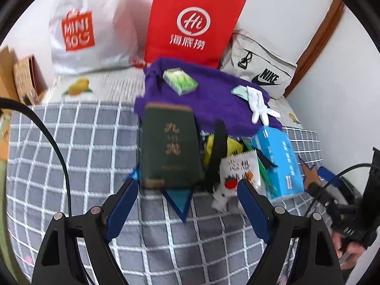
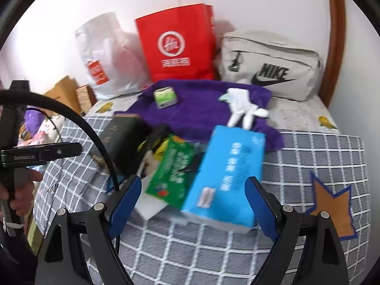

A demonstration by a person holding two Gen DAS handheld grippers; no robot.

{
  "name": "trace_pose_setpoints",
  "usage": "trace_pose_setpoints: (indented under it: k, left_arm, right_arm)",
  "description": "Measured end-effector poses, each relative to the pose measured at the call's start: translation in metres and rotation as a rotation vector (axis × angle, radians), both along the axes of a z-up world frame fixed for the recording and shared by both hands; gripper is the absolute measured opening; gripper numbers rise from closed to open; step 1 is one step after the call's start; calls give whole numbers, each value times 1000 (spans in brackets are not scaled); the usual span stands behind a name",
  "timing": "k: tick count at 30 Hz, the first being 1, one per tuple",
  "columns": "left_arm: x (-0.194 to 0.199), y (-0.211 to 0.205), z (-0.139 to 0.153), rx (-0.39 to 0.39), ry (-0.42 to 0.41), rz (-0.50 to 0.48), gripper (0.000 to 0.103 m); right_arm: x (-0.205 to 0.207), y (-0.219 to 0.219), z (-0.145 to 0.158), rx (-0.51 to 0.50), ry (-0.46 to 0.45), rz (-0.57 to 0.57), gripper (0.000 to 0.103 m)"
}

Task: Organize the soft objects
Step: 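Grasp the flat green packet beside the blue tissue box with the right tool while the left tool withdraws, then lift the green packet with the right tool while the left tool moves toward the white card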

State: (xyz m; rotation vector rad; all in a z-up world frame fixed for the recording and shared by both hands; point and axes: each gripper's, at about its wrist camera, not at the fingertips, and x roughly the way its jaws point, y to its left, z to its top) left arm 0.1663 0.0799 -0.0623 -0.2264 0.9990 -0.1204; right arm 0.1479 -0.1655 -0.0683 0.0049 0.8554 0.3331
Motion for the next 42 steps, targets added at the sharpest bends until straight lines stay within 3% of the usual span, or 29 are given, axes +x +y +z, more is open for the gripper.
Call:
trace_pose_setpoints:
  k: [3, 6, 13, 15, 17, 19, 23, 34, 37, 42]
  left_arm:
    - [-10, 2, -8, -20, 11, 5, 85]
    - [-19, 4, -6, 35, -9, 22, 85]
    - [-25, 14, 0, 53, -25, 36, 85]
    - [-24, 16, 1, 49, -26, 37, 85]
    - [-24, 18, 0, 39, -27, 32, 85]
    - [-24, 19, -2, 31, -22, 31, 85]
    - [-22, 20, -6, 29, -12, 31, 85]
    - [-20, 22, -17, 33, 18, 21, 85]
    - [-19, 20, -18, 51, 18, 18, 85]
    - [-18, 17, -18, 62, 19, 6, 85]
  right_arm:
    - [-4, 19, -5, -69, -14, 43, 88]
    - [-8, 36, -13, -140, -26, 83, 80]
    - [5, 59, -39, -228, 10, 119, 58]
    - [7, 63, -46, -261, 6, 131, 48]
    - [10, 66, -52, -292, 10, 141, 24]
    - [11, 65, -54, -302, 14, 136, 11]
    - [9, 60, -44, -272, -20, 121, 11]
    - [44, 74, -52, -283, 22, 104, 10]
    - [50, 60, -44, -197, 50, 53, 6]
    - [37, 41, -23, -93, 53, 62, 5]
